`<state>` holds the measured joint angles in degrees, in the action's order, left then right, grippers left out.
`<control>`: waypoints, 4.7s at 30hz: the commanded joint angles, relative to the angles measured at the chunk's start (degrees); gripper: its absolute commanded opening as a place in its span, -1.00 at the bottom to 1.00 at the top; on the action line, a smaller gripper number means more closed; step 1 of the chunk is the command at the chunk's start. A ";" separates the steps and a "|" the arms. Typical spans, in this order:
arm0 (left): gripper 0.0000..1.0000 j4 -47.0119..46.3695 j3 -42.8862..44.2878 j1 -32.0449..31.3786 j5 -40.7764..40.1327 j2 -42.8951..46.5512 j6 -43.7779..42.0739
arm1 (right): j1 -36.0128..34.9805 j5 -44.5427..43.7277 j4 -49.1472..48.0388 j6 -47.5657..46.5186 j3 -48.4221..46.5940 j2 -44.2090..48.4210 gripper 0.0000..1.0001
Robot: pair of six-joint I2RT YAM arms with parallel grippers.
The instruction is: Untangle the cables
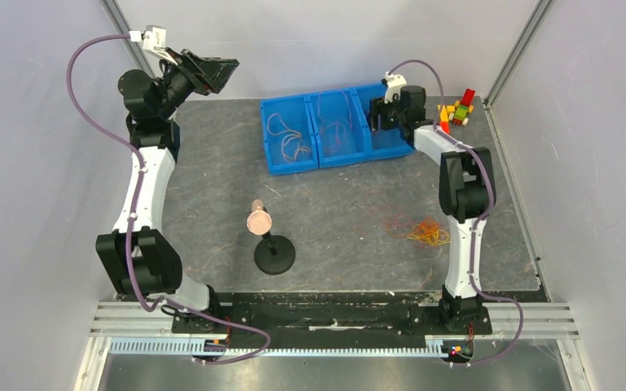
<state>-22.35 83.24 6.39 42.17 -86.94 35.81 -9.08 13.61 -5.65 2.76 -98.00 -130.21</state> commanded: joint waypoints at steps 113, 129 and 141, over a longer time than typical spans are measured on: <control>0.70 40.17 0.95 -2.80 1.14 9.94 -27.26 | 8.63 5.28 69.45 -50.46 18.18 45.44 0.66; 0.70 40.81 -0.27 -3.24 2.65 12.54 -28.78 | 8.64 7.30 60.02 -46.21 38.73 50.40 0.26; 0.70 40.72 -0.38 -3.26 2.12 12.19 -28.34 | -5.61 13.17 46.48 -28.33 35.03 43.86 0.42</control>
<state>19.35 83.05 3.36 43.66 -75.81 7.60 -11.31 24.82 49.17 -33.93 -60.07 -85.25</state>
